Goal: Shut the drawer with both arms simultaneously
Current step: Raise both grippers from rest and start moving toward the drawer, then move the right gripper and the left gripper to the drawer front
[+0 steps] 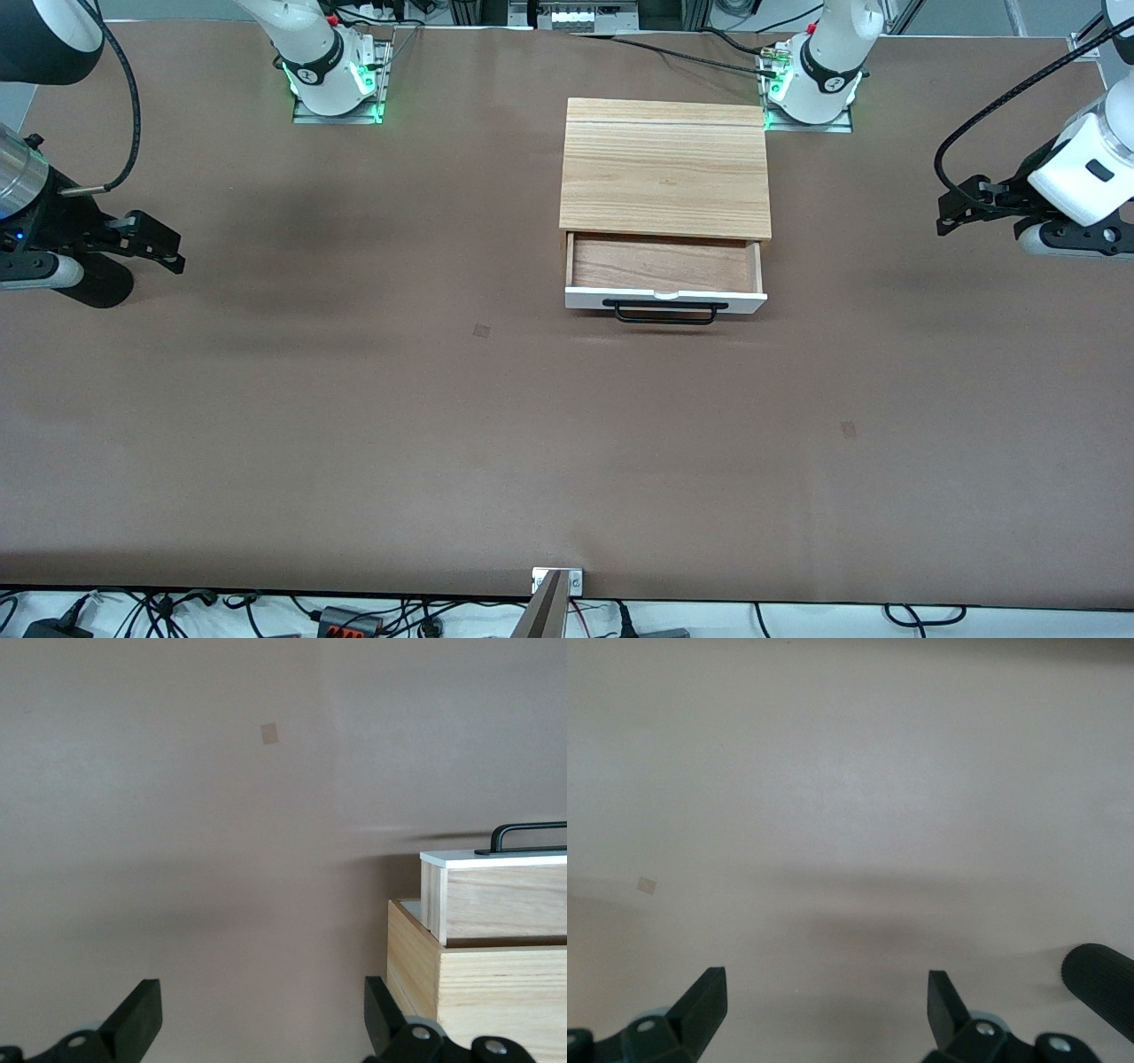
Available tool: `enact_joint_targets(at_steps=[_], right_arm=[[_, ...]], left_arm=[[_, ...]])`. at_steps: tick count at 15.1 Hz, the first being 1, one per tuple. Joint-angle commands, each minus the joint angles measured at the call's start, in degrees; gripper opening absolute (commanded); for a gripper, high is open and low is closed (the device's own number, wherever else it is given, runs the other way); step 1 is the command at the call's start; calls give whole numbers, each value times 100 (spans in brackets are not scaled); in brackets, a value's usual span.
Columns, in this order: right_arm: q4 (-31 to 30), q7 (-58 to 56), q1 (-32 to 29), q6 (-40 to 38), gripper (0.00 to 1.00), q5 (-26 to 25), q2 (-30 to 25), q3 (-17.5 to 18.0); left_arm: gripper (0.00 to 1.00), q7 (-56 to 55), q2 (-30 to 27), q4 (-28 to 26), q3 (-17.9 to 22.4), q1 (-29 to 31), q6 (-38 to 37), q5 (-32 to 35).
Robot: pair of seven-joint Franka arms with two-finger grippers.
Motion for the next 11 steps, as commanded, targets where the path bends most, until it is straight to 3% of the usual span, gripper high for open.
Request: enact_joint_targets(at_steps=[1,3,8,9,11], right_arm=[[74,10,100,71,100,120,143,35],[65,-16,250,535,100,120,345,35],[56,36,698,1372,100,277,881,35],[56,36,742,1486,100,644,995,35],[65,28,743,1688,100,1871,1276,35]], left_arm=[[100,-75,372,189,-185,-34,-65,-83],[100,-84,697,198,-202,-43,-21,-355],[100,-84,1374,180,-255,-191,1162,-418],[100,-92,1532,171,-264,-236,1479,-418],[100,-127,1840,180,-273,-368,2103,-418]])
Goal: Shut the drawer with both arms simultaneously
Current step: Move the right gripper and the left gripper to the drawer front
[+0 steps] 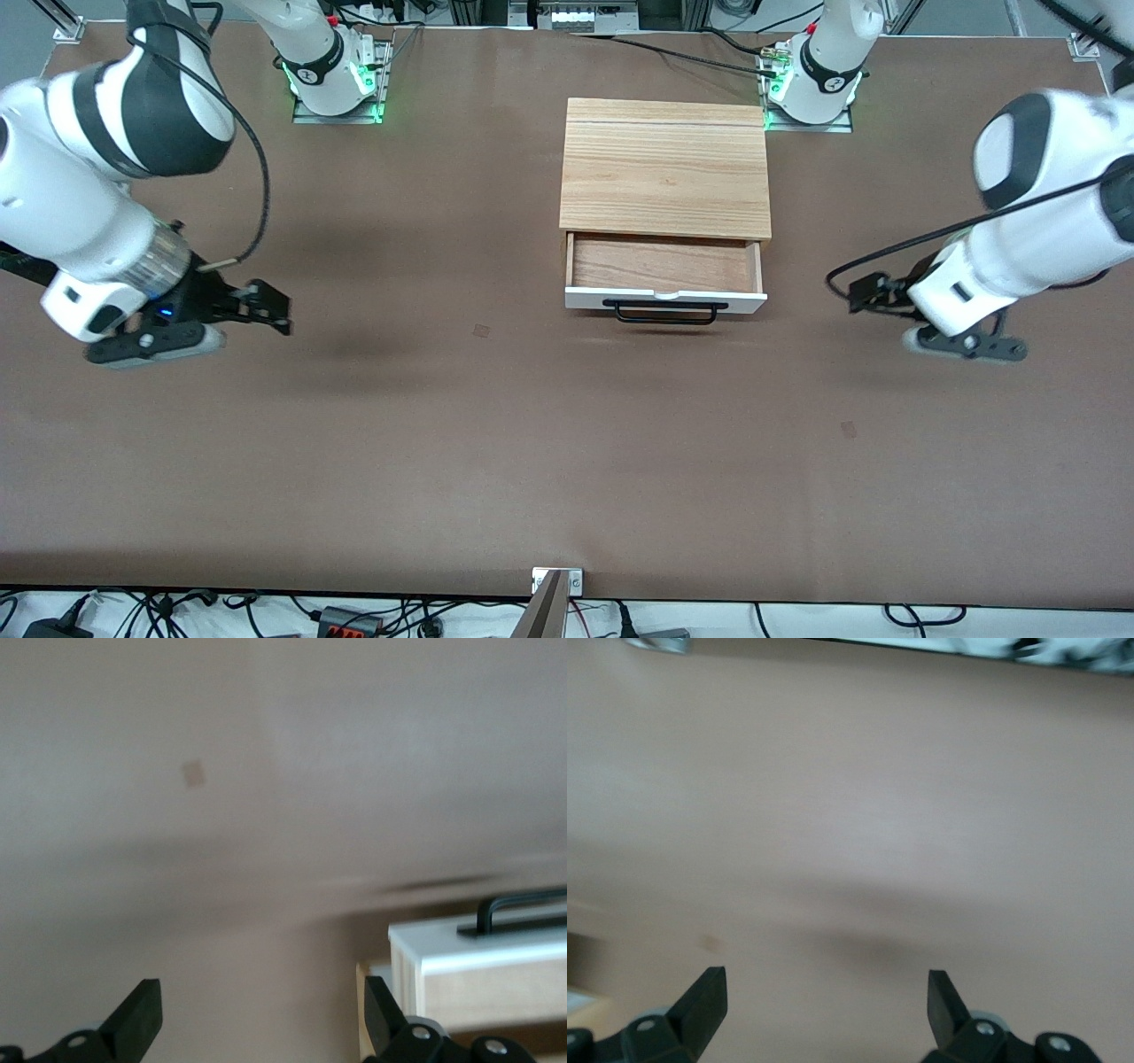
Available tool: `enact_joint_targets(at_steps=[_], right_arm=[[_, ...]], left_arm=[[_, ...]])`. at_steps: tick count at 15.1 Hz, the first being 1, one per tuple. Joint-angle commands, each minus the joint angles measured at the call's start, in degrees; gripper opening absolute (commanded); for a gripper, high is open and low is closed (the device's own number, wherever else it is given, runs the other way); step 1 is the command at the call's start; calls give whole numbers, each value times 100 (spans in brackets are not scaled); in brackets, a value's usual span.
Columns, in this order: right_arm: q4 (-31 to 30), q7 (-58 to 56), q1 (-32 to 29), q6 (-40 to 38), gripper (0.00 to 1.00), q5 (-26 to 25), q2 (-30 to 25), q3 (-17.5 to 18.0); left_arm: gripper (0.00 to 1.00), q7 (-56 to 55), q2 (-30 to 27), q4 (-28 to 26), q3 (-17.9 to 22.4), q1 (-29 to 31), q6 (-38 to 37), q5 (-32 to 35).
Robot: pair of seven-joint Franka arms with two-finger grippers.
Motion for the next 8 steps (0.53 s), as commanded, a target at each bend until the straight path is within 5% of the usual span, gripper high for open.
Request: enact_joint_targets(at_steps=[1,8], right_arm=[[85,-49,10,153,100,1390,403,-20],[111,142,905,1153,100,1667,1019,-12]], left_arm=[[100,-109,508,183,-28,-140,747,-69],[100,-197,1326,175,-195,-491,2436,-1018]])
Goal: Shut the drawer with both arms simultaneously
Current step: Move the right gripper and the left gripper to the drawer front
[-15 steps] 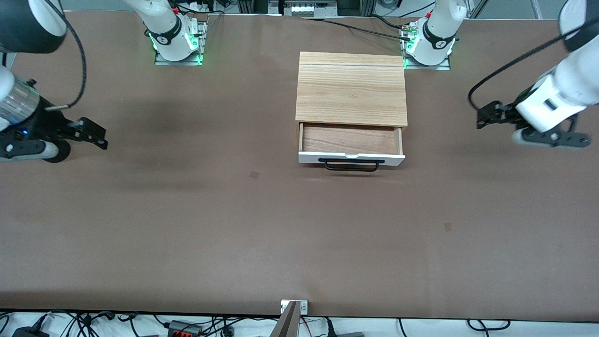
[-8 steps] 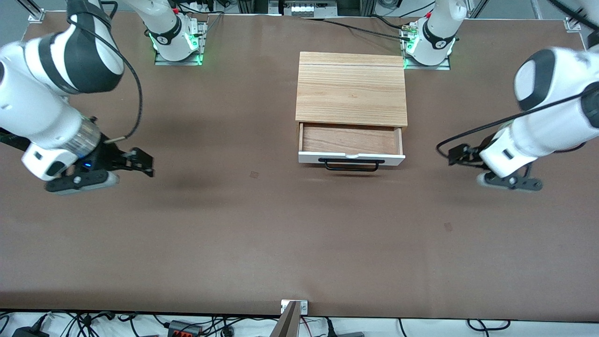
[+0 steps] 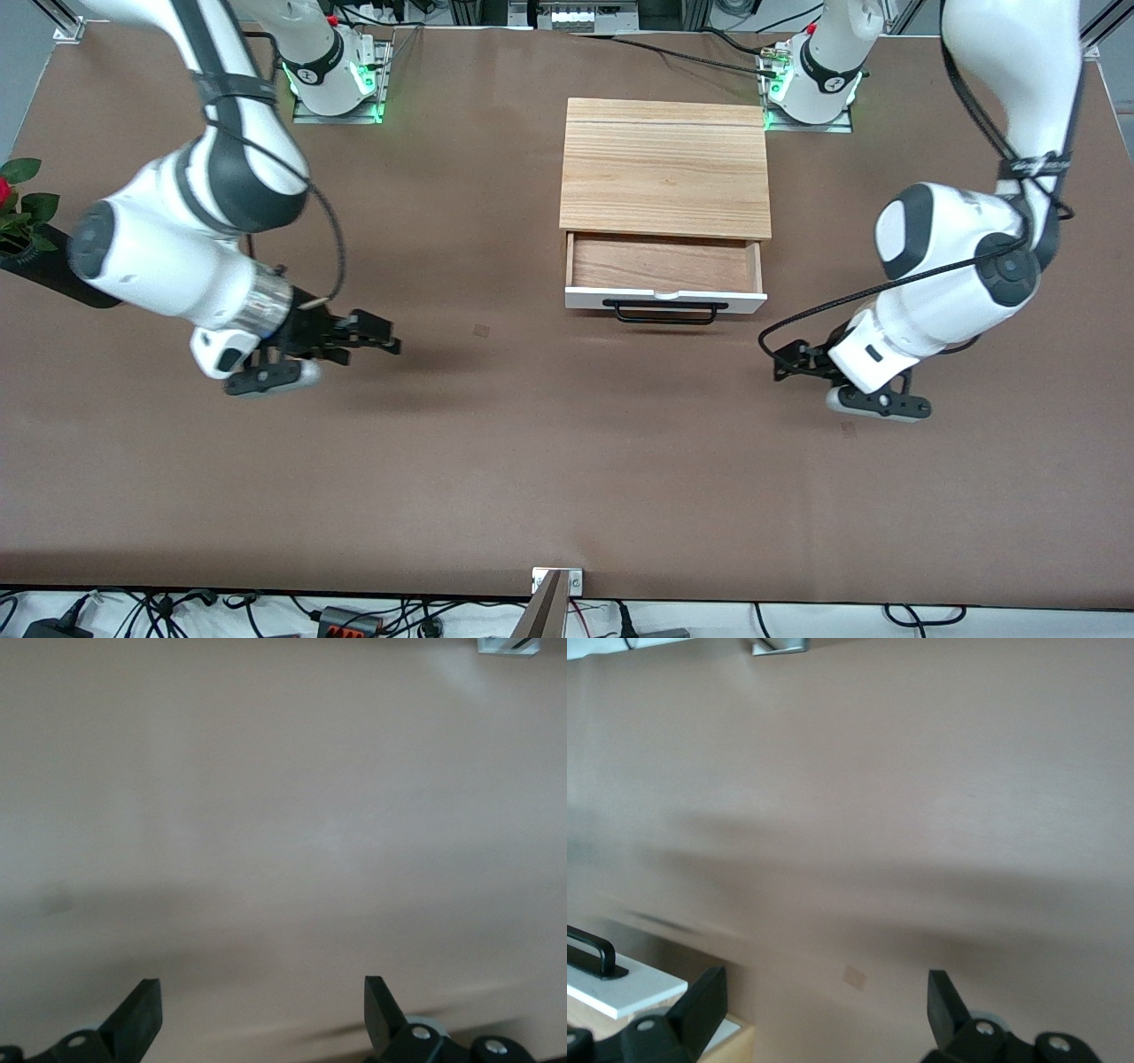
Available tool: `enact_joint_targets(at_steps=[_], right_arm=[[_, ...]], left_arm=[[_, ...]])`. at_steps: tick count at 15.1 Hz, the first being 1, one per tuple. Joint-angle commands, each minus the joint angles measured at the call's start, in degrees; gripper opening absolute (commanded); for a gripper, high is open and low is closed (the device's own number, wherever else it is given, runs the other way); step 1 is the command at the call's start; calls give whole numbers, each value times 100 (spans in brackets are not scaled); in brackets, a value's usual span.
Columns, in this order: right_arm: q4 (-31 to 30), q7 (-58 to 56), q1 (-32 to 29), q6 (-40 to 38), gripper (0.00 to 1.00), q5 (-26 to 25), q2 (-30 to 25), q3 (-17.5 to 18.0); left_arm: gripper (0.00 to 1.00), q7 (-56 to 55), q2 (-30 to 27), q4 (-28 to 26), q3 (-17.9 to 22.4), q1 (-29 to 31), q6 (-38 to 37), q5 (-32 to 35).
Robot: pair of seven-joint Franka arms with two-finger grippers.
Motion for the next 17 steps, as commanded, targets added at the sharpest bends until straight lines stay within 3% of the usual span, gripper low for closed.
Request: enact_joint_targets(at_steps=[1,4,8,11,13,17], right_arm=[[108,567,357,448,100,94,282,-20],[126,1133,831,1063,100,93,589,-20],[379,1791,1271,1259,100,94,941,-20],[442,1828,1342,1206,100,259,1056,163],[442,1819,1342,1197,100,375,1144,322],[442,1836,1351,1223,100,384,1320,507]], left_arm=[[100,-74,366,165,-27,-216,475,-171],[100,-276,586,147,-27,-409,696,-171],[100,-514,508,-194,-36,-506,644,-171],[100,-627,446,-362,-45,-524,618,-171],[100,-820,394,-564,-333,-437,583,-180],[100,-1375,271,-863,-466,-436,565,-180]])
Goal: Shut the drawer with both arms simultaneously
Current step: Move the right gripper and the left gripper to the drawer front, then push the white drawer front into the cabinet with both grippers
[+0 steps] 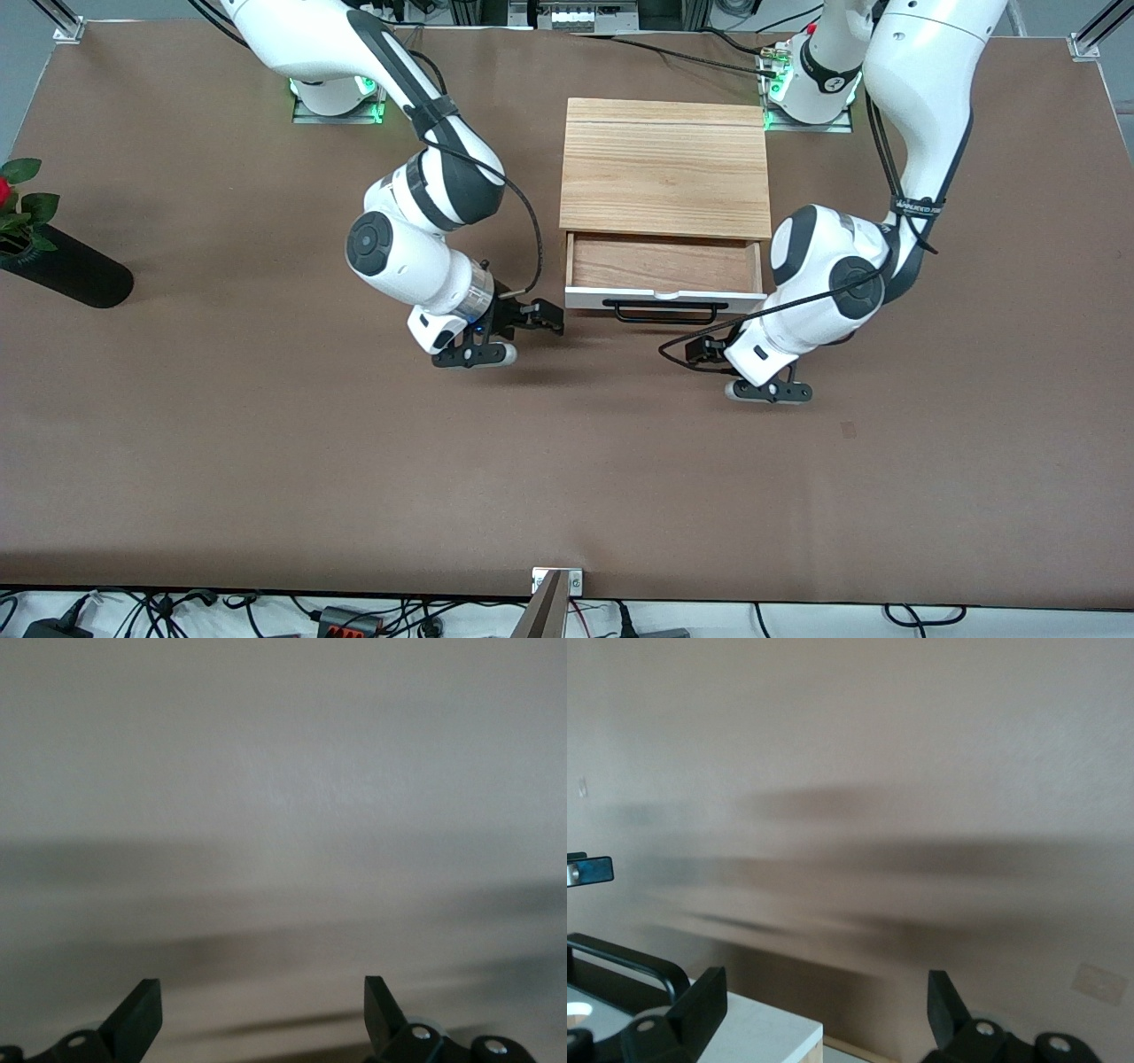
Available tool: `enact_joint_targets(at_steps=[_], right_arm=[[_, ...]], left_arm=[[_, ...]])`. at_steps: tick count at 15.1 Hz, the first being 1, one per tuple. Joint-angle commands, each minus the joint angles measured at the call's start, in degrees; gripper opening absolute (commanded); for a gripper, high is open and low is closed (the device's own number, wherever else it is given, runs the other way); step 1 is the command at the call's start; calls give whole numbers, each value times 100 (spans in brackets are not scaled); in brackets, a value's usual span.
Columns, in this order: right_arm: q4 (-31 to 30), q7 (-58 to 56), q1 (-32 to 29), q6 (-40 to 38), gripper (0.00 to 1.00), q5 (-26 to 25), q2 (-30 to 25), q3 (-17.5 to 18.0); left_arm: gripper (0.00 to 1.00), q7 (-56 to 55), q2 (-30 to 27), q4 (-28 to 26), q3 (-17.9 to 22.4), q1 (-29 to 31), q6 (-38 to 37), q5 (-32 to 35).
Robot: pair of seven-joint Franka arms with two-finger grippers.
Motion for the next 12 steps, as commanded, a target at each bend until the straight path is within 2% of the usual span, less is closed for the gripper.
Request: enact_joint_targets(at_steps=[1,3,8,12], right_arm=[[143,71,-19,-34,100,106,129,97],[134,62,7,-51,100,150,137,210],[134,9,-27,-587,100,1019,199,255],[134,0,-1,-622,100,1038,269,255]], left_arm=[[100,-196,-332,-429,-90,62,-46,-117],[100,-301,-411,-536,-99,53,-150,-117],[100,-636,-429,-527,-108,-8,-344,-117],[100,-714,-429,-536,-108,-8,-492,-117]])
